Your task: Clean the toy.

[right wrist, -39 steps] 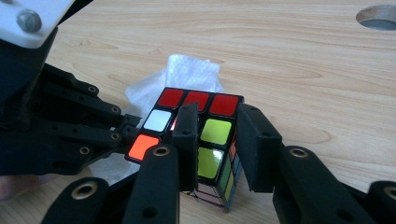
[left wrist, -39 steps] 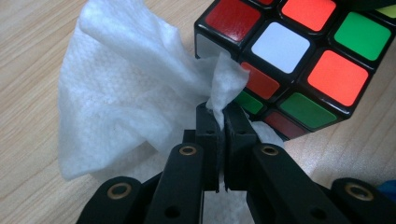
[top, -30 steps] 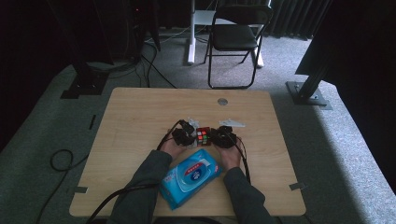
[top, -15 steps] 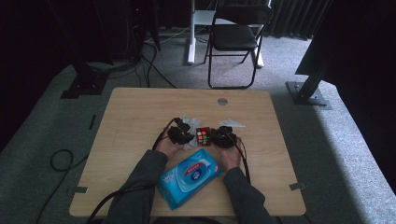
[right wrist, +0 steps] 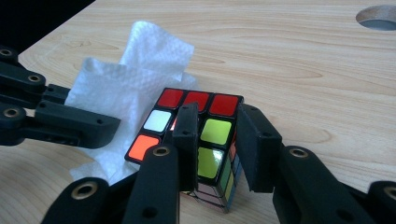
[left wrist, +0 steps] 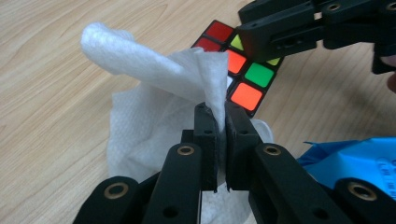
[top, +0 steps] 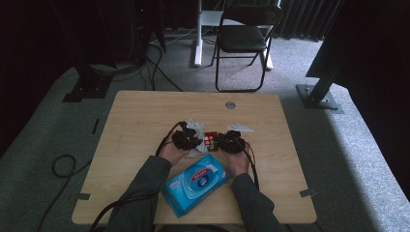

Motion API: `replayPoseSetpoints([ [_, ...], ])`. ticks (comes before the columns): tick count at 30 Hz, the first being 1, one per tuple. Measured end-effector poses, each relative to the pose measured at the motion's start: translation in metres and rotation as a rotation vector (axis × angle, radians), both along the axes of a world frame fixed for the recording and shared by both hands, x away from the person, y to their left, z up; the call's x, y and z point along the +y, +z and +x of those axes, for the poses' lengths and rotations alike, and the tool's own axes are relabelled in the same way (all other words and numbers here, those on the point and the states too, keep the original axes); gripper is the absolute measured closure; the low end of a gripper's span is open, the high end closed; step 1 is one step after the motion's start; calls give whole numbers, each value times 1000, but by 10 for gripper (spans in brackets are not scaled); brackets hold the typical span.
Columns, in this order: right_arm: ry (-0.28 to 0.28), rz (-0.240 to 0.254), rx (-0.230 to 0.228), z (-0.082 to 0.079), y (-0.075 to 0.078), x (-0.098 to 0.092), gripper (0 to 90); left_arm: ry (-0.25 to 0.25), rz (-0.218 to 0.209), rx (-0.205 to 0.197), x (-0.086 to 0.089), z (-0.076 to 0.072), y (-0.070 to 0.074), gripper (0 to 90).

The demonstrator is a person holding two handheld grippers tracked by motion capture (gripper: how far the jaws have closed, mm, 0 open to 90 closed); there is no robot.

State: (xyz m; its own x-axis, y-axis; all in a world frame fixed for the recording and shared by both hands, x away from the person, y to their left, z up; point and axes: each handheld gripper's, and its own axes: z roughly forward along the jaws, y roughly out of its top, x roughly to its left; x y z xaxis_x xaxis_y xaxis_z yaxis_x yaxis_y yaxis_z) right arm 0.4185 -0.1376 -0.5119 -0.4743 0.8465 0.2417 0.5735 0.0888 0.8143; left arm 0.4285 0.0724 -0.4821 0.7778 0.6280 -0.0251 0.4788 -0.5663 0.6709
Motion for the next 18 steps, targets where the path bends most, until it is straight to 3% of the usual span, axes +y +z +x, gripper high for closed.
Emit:
replayPoseSetpoints([
  [14, 0, -2, 0, 0, 0, 0, 699, 5, -11, 34, -5, 7, -10, 858],
  [18, 1, -2, 0, 0, 0, 0, 698, 18, 29, 22, -6, 8, -11, 858],
])
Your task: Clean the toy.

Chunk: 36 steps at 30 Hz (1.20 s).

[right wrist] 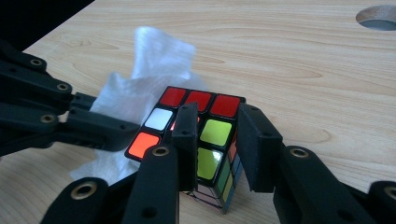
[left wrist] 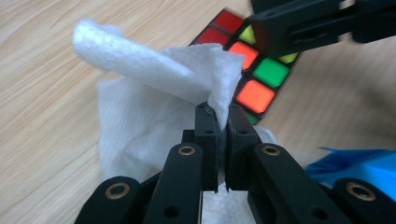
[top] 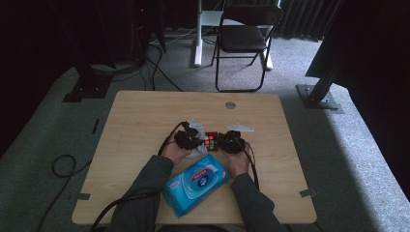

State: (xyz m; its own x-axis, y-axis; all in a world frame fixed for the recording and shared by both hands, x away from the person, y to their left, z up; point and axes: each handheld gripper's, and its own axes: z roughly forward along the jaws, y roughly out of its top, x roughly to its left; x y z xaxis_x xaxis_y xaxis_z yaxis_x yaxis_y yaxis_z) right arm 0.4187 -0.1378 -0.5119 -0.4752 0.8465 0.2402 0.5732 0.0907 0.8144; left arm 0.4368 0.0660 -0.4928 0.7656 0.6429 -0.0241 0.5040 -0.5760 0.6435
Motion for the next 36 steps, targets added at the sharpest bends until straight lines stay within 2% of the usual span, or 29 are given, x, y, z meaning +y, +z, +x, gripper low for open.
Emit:
replayPoseSetpoints([
  [2, -1, -1, 1, 0, 0, 0, 698, 1, 1, 14, -1, 1, -3, 858],
  [5, 0, -1, 1, 0, 0, 0, 698, -2, 34, 22, -5, 1, -11, 861],
  [9, 0, 2, 1, 0, 0, 0, 698, 4, 45, 48, -6, 5, -18, 863],
  [11, 1, 1, 1, 0, 0, 0, 698, 4, 66, 62, -8, 7, -23, 863],
  [16, 0, 2, 2, 0, 0, 0, 698, 14, 67, 75, -9, 7, -28, 857],
  [21, -1, 3, 3, 0, 0, 0, 698, 25, 73, 65, -6, 6, -26, 765],
  [30, -1, 3, 3, 0, 0, 0, 698, 53, 37, 16, 10, 3, -10, 623],
  [33, -1, 2, 3, 0, 0, 0, 698, 69, 56, 7, 11, 4, -10, 609],
  [36, -3, 2, 3, 0, 0, 0, 698, 83, 74, 20, 9, 5, -17, 613],
])
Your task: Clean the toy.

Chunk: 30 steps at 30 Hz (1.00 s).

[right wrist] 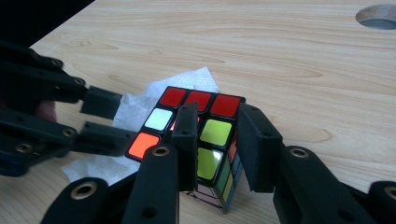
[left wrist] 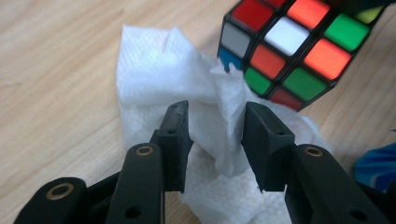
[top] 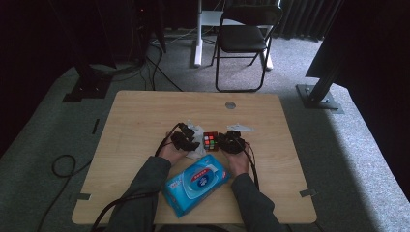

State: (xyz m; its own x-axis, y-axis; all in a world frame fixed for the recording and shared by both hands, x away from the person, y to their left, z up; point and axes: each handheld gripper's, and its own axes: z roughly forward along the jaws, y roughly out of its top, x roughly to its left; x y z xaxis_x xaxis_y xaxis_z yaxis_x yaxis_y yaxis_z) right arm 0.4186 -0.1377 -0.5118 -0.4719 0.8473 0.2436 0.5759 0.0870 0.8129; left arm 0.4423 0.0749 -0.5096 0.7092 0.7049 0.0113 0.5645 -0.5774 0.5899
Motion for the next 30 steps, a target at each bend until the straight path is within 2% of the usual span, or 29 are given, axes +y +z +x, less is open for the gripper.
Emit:
replayPoseSetpoints([
  [4, 1, 2, 1, 0, 0, 0, 698, 1, 26, 26, -4, 2, -13, 571],
  [6, 1, 3, 1, 0, 0, 0, 698, 10, 7, 40, -3, 3, -13, 565],
  [11, 0, 3, 1, 0, 0, 0, 698, 1, 25, 51, -5, 4, -12, 573],
  [14, -1, 3, 1, 0, 0, 0, 698, -25, 15, 54, -7, 0, -11, 756],
  [16, -2, 3, 1, 0, 0, 0, 698, -30, 36, 31, -11, -3, -11, 823],
  [18, -2, 3, 1, 0, 0, 0, 698, -33, 38, 29, -11, -4, -9, 850],
  [22, 0, 5, 0, 0, 0, 0, 698, -49, 19, 21, -8, -7, -3, 855],
  [30, -1, 7, -1, 0, -1, 0, 698, -84, -65, -4, -3, -15, 17, 857],
])
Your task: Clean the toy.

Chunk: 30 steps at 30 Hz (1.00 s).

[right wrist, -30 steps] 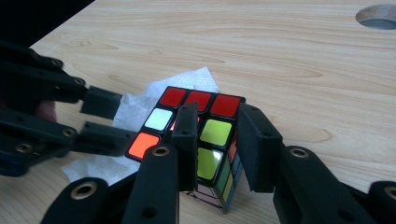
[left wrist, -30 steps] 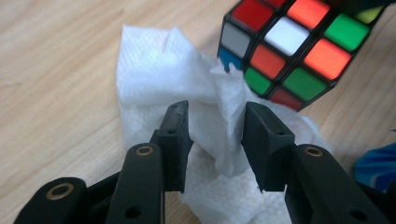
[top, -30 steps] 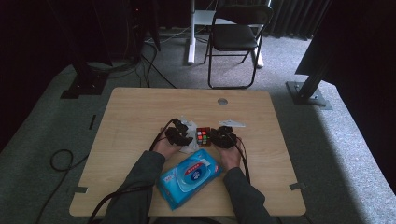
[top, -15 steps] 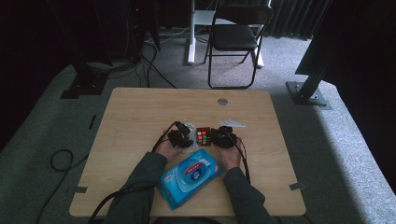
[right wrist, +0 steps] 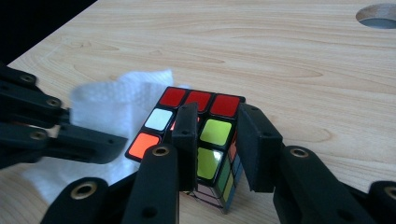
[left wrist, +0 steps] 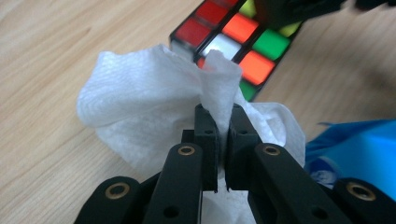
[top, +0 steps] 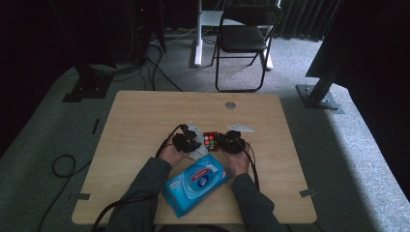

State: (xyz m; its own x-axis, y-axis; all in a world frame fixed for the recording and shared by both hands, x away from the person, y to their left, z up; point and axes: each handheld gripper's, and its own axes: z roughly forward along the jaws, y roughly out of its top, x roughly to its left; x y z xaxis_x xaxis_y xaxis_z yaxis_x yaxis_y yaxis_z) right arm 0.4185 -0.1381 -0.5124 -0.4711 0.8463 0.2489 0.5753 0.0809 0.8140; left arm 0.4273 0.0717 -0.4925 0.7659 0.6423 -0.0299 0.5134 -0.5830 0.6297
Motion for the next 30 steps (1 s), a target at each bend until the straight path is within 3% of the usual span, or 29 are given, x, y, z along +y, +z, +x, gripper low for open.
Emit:
replayPoseSetpoints([
  [4, -1, 1, 1, 0, 0, 0, 698, -19, -12, -10, -1, -3, 8, 857],
  [13, -1, 12, 1, 0, -1, -1, 697, -35, -24, 3, -6, -3, 5, 856],
  [16, -1, 14, 1, 0, -1, -1, 698, -33, 7, -1, -8, -2, 1, 856],
  [22, -2, 16, 2, 0, -1, -1, 697, -25, 25, 17, -10, 2, -6, 855],
  [25, -2, 16, 2, 0, -1, -1, 698, -25, 27, 32, -11, 5, -10, 856],
  [27, -2, 17, 6, 0, -1, -1, 699, -18, 49, 61, -13, 9, -20, 855],
  [29, -1, 16, 7, 0, -1, -1, 699, -15, 70, 67, -15, 10, -24, 856],
  [30, -1, 16, 8, 0, -1, -1, 698, -9, 59, 73, -15, 11, -25, 856],
])
